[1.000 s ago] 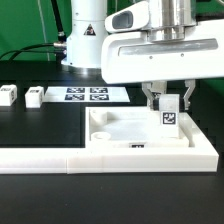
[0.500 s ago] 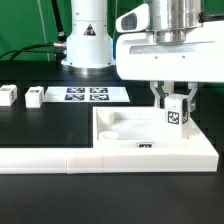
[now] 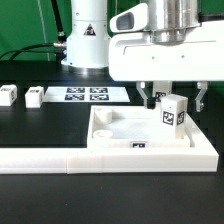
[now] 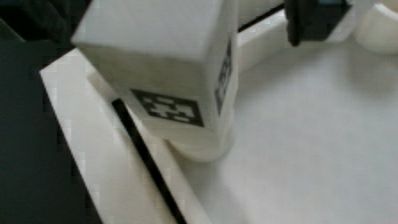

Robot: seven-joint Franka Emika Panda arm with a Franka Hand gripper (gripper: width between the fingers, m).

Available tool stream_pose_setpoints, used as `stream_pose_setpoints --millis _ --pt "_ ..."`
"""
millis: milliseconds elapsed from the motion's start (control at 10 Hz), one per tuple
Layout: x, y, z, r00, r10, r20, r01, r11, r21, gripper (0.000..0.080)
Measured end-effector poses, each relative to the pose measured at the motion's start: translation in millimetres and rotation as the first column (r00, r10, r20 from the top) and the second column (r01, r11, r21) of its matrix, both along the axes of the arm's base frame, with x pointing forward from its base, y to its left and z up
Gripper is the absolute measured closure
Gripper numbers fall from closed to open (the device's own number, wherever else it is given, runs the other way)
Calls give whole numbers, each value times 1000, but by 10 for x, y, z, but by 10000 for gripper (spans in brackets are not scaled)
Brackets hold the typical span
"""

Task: Assemble square table

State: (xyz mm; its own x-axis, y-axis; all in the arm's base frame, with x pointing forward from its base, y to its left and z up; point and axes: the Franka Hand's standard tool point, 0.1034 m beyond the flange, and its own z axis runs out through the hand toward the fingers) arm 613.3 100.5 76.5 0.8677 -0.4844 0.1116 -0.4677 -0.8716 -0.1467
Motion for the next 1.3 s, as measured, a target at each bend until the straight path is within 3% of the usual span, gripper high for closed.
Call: stream_pose_setpoints --millis 500,900,1300 --pt "14 -77 7 889 458 5 -456 886 -79 150" --pt "-7 67 2 763 646 3 -642 758 -113 150" --pt "-42 98 2 745 667 5 -662 741 -117 150"
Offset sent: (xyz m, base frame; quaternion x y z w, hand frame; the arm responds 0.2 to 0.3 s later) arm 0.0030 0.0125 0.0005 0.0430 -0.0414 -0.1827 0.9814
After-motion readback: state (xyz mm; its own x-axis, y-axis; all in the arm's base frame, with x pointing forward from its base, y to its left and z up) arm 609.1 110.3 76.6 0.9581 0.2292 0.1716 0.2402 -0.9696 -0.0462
